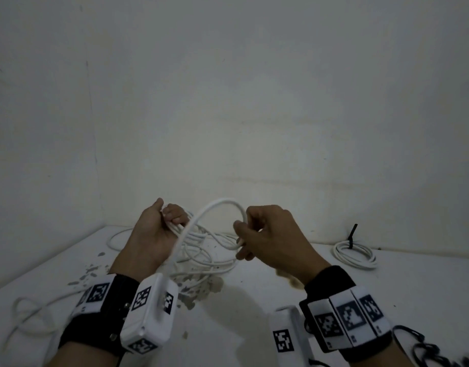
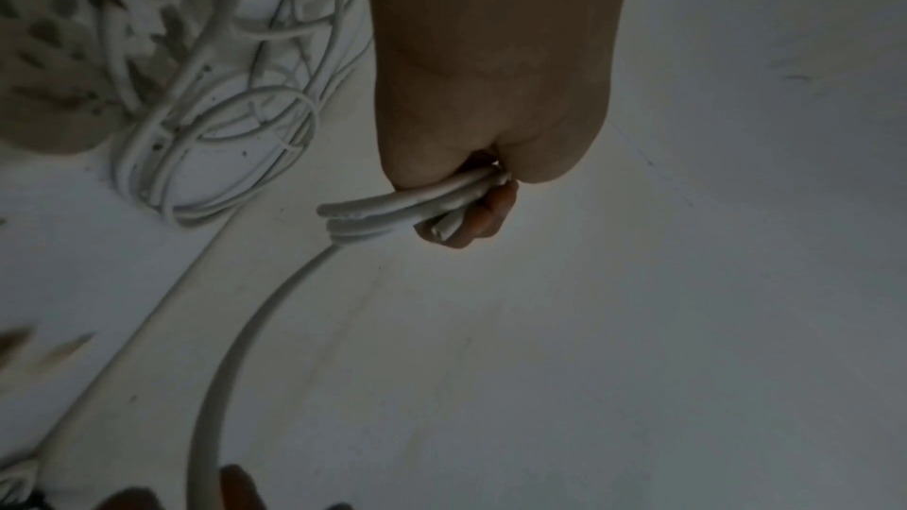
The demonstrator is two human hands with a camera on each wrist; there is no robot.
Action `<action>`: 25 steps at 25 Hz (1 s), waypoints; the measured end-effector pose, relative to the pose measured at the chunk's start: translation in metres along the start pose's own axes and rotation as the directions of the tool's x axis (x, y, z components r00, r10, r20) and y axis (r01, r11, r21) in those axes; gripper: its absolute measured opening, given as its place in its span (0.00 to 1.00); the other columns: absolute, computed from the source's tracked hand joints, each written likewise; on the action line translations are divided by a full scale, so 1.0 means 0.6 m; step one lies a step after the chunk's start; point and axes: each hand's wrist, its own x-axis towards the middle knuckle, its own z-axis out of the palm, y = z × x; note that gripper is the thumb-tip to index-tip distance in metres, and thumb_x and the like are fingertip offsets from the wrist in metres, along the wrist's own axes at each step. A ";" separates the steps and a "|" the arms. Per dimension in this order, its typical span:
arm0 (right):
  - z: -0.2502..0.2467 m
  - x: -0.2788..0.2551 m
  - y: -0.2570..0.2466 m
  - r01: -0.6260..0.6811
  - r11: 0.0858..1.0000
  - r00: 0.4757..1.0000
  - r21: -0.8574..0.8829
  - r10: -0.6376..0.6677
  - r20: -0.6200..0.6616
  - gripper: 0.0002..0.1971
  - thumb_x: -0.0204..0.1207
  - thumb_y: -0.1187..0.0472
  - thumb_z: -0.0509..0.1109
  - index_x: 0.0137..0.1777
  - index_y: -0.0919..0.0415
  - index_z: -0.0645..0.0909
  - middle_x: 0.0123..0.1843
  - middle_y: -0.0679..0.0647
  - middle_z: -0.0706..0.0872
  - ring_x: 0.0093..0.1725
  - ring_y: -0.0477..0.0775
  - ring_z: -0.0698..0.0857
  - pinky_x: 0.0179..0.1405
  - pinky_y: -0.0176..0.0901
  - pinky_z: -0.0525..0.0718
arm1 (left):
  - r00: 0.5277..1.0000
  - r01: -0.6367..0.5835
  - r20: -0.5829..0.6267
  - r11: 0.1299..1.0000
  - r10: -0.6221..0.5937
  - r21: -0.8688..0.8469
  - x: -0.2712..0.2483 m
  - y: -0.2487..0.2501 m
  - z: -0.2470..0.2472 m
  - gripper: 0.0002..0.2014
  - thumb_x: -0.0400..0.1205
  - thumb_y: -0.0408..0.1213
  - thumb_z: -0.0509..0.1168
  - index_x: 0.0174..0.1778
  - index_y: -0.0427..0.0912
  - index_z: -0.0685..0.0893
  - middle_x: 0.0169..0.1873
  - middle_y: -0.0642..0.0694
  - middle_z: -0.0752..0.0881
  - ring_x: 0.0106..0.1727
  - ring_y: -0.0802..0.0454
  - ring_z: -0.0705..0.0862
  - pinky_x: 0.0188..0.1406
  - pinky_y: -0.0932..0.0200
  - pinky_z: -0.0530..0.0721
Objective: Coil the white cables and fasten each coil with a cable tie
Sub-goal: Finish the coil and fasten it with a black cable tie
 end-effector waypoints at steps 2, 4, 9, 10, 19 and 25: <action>-0.003 0.003 -0.001 -0.153 0.960 0.977 0.234 0.182 -0.107 0.15 0.82 0.65 0.67 0.40 0.79 0.77 0.33 0.70 0.89 0.27 0.60 0.91 0.29 0.55 0.91 | 0.999 0.032 0.036 0.999 -0.032 -0.005 -0.001 -0.010 0.006 0.30 0.91 0.48 0.46 0.21 0.42 0.69 0.18 0.51 0.67 0.16 0.56 0.66 0.19 0.68 0.71; -0.017 0.004 0.001 -0.223 0.886 0.941 0.406 0.305 -0.148 0.13 0.84 0.63 0.65 0.45 0.75 0.80 0.37 0.72 0.89 0.27 0.63 0.90 0.28 0.53 0.90 | 0.998 0.056 0.044 0.998 -0.055 -0.008 -0.002 -0.017 0.011 0.32 0.91 0.47 0.45 0.19 0.41 0.69 0.18 0.51 0.68 0.15 0.56 0.67 0.19 0.70 0.72; -0.058 -0.011 -0.005 -0.194 0.954 0.933 0.229 0.107 0.344 0.23 0.88 0.47 0.59 0.55 0.67 0.87 0.48 0.67 0.91 0.47 0.65 0.92 0.48 0.54 0.91 | 0.997 0.082 0.011 0.996 -0.082 -0.023 -0.003 -0.023 0.009 0.34 0.91 0.48 0.44 0.18 0.40 0.69 0.17 0.51 0.68 0.15 0.55 0.67 0.20 0.70 0.74; -0.059 -0.015 -0.010 -0.155 0.974 0.904 0.167 0.071 0.421 0.24 0.87 0.46 0.59 0.56 0.65 0.88 0.49 0.65 0.91 0.50 0.63 0.92 0.51 0.54 0.91 | 0.996 0.086 0.002 0.996 -0.086 -0.017 -0.003 -0.027 0.010 0.34 0.91 0.48 0.44 0.18 0.40 0.69 0.17 0.51 0.67 0.15 0.55 0.67 0.19 0.71 0.73; 0.040 -0.006 -0.019 -0.195 0.932 0.979 0.307 0.168 0.111 0.21 0.82 0.51 0.72 0.40 0.72 0.86 0.33 0.69 0.90 0.33 0.65 0.92 0.36 0.54 0.93 | 0.988 0.134 -0.135 0.866 -0.078 0.481 -0.030 -0.089 0.051 0.23 0.90 0.50 0.51 0.31 0.41 0.72 0.21 0.46 0.72 0.19 0.53 0.75 0.19 0.66 0.80; 0.048 -0.007 -0.005 -0.280 0.818 0.959 0.503 0.263 0.106 0.18 0.80 0.58 0.75 0.40 0.75 0.79 0.32 0.67 0.84 0.31 0.61 0.91 0.32 0.47 0.92 | 0.977 0.196 -0.079 0.678 -0.200 0.709 -0.051 -0.114 0.058 0.25 0.89 0.53 0.52 0.39 0.37 0.79 0.18 0.46 0.78 0.14 0.54 0.76 0.14 0.67 0.73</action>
